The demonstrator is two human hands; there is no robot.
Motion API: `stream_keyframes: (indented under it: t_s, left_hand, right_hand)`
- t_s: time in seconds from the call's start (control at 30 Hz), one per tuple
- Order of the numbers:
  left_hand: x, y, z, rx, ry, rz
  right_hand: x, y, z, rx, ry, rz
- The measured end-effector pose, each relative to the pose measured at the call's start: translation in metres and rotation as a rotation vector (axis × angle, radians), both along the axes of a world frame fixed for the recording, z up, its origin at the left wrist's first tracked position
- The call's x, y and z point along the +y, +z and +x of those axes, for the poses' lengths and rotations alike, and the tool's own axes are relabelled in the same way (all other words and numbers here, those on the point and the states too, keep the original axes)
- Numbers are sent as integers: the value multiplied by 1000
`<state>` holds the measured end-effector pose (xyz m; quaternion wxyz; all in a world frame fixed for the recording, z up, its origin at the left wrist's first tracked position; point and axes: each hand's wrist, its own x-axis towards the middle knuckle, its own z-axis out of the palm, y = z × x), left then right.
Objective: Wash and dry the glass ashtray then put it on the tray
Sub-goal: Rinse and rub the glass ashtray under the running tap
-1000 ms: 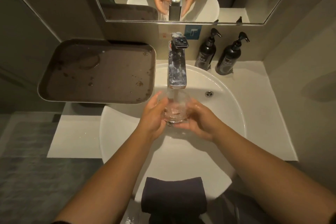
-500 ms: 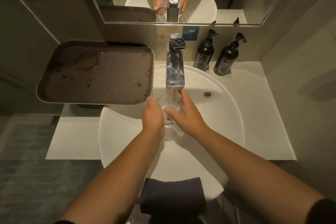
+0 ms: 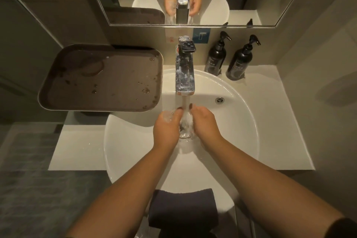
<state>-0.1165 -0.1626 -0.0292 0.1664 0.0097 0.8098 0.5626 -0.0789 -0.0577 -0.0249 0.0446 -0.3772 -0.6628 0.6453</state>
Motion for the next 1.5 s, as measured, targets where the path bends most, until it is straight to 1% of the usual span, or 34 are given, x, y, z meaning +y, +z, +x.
stream_keyframes:
  t_s: [0.07, 0.1, 0.17, 0.23, 0.3, 0.4, 0.5, 0.57, 0.6, 0.67, 0.73, 0.8, 0.83, 0.9, 0.93, 1.0, 1.07, 1.13, 1.2, 1.27, 1.3, 1.37, 1.5]
  left_hand:
    - [3, 4, -2, -94, 27, -11]
    - [5, 4, -4, -186, 50, 18]
    - [10, 6, -7, -388, 154, 200]
    - [13, 5, -8, -476, 259, 306]
    - [13, 1, -9, -523, 306, 356]
    - [13, -2, -6, -517, 325, 477]
    - [18, -6, 4, -485, 278, 512]
    - [19, -5, 9, -483, 279, 510]
    - [17, -7, 8, -506, 299, 527]
    - [13, -10, 2, -599, 316, 620]
    - [10, -11, -6, -667, 278, 722]
    - [8, -11, -10, -727, 251, 758]
    - [7, -10, -11, -750, 238, 761]
    - [8, -11, -10, -766, 203, 778]
    - [8, -12, -9, -768, 210, 787]
    - [7, -14, -7, -789, 240, 810]
    - [7, -16, -8, -802, 253, 809]
    - [8, -18, -8, -815, 225, 802]
    - [8, -13, -7, -834, 193, 824]
    - [8, -13, -9, -837, 179, 865]
    - [7, -12, -10, -834, 184, 877]
    - [5, -9, -11, -837, 168, 892]
    - [3, -12, -12, -820, 162, 863]
  right_hand:
    - [2, 3, -1, -68, 75, 29]
    - [3, 5, -3, -87, 75, 25]
    - [3, 7, -6, -83, -7, -43]
    - [2, 9, -8, -71, -144, -197]
    - [3, 12, -8, -105, -264, -349]
    - [3, 13, -7, -177, -411, -498]
    - [0, 8, -11, -188, -497, -515]
    - [-4, 9, -13, -147, -528, -531]
    - [-4, 9, -13, -116, -508, -523]
    - [-1, 14, -11, -55, -355, -441]
    - [11, 22, -9, -54, -95, -328]
    - [32, 32, -10, -136, 150, -197]
    - [44, 39, -12, -176, 232, -105]
    - [65, 57, -19, -191, 287, 180]
    - [73, 67, -24, -147, 253, 335]
    - [81, 96, -34, 32, 186, 552]
    - [78, 126, -46, 187, 237, 656]
    - [72, 146, -58, 270, 384, 755]
    - [67, 155, -70, 312, 570, 869]
    - [63, 156, -79, 296, 745, 977]
    - [63, 154, -83, 262, 802, 997]
    - [63, 152, -89, 223, 844, 1010]
    - [67, 150, -92, 236, 880, 1070]
